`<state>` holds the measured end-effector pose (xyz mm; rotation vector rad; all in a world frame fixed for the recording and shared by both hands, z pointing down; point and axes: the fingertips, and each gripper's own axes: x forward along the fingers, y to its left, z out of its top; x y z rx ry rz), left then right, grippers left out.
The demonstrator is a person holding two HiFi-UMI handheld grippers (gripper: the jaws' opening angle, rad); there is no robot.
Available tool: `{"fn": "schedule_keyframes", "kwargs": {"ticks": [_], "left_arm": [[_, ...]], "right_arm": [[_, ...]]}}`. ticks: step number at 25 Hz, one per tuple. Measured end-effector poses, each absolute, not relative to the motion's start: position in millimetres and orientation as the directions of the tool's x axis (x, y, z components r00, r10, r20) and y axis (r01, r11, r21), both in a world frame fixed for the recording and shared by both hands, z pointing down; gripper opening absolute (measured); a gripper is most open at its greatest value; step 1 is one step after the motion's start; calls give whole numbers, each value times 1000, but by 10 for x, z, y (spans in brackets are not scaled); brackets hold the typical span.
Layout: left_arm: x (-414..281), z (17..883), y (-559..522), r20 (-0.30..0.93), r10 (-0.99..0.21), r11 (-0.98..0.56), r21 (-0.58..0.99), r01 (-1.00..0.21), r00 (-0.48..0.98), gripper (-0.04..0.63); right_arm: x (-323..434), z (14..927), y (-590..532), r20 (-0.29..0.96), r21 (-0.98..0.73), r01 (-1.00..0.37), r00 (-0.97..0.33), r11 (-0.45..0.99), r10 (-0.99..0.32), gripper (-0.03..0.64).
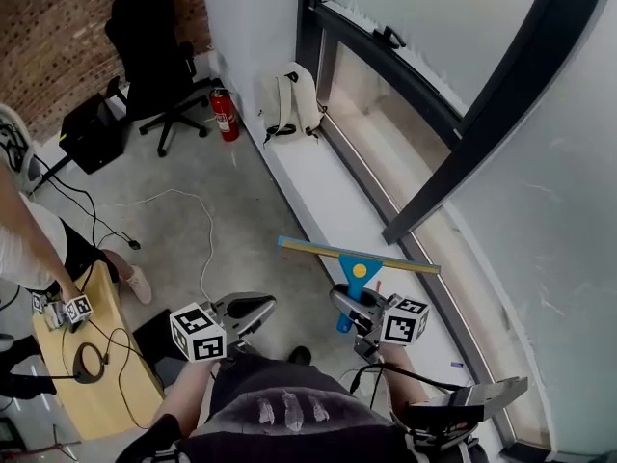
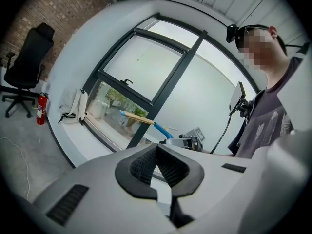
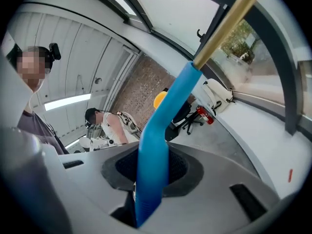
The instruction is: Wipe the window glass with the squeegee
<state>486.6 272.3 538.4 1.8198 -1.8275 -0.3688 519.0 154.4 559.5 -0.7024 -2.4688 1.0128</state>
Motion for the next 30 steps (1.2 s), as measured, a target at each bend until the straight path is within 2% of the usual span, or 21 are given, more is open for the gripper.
{"fn": "schedule_keyframes", "kwargs": {"ticks": [4, 8, 14, 19, 24, 30], "left_arm": [[4375, 5391, 2547, 197, -980, 72, 508, -859, 35, 6], [3701, 5457, 2298, 163, -985, 34, 515, -856, 59, 6], [2556, 5552, 1902, 113, -970, -117, 556, -823, 214, 6], [1644, 5286, 1372, 84, -938, -251, 500, -829, 335, 6], [1316, 5244, 826, 52, -912, -327, 504, -799, 406, 6], [1182, 5162, 128, 51, -897, -349, 525, -776, 438, 6]], "right_arm": [[4748, 5520, 1358, 159, -709, 300, -814, 638, 559, 91], [4191, 5465, 999, 169, -679, 251, -861, 690, 479, 91], [3158, 5347, 579, 200, -653, 154, -909, 742, 365, 91], [2336, 4865, 219, 141, -619, 189, -928, 762, 345, 91], [1967, 4680, -220, 154, -599, 166, -936, 783, 316, 91], [1538, 4408, -842, 153, -560, 158, -945, 813, 289, 91]]}}
